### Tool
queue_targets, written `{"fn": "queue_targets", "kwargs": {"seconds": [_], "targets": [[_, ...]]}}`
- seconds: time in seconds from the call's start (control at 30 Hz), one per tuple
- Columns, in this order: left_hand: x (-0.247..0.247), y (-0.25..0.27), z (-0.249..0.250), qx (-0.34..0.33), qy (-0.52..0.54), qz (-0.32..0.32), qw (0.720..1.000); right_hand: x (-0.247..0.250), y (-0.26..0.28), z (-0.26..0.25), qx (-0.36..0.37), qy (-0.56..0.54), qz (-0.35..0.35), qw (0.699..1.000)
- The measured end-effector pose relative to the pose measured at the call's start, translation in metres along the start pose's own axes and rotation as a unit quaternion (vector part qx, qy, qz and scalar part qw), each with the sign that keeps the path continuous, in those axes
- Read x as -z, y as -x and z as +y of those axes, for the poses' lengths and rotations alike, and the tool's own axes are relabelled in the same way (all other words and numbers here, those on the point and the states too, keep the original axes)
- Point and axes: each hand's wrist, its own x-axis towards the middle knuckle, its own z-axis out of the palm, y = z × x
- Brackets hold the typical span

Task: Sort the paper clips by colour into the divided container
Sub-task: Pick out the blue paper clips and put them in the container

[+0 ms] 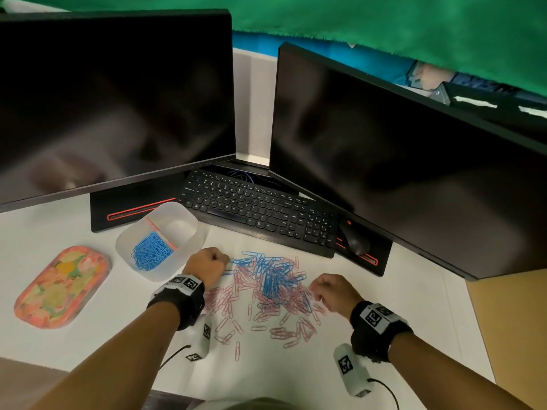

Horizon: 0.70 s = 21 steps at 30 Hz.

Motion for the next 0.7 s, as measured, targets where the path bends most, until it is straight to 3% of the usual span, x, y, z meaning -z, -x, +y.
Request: {"fn": "queue_targets", "kwargs": {"seconds": [0.07,0.23,0.37,0.7], "targets": [[0.0,0.003,0.0,-0.016,-0.048,0.006,0.999,-0.006,0.003,0.003,0.036,0.112,0.022,0.993],[-0.003,0.007,-0.003,-0.068,-0.179,-0.029,0.981,-0.027,0.008,0.009,0.062,0.201,0.064,0.976],[-0.004,0.007,-0.002,-0.08,-0.202,-0.019,0.976,-0.035,0.004,0.008,0.072,0.238,0.091,0.964],[-0.005,0.006,-0.003,-0.083,-0.189,-0.017,0.978,-0.028,0.0,0.007,0.04,0.235,0.081,0.968]]}}
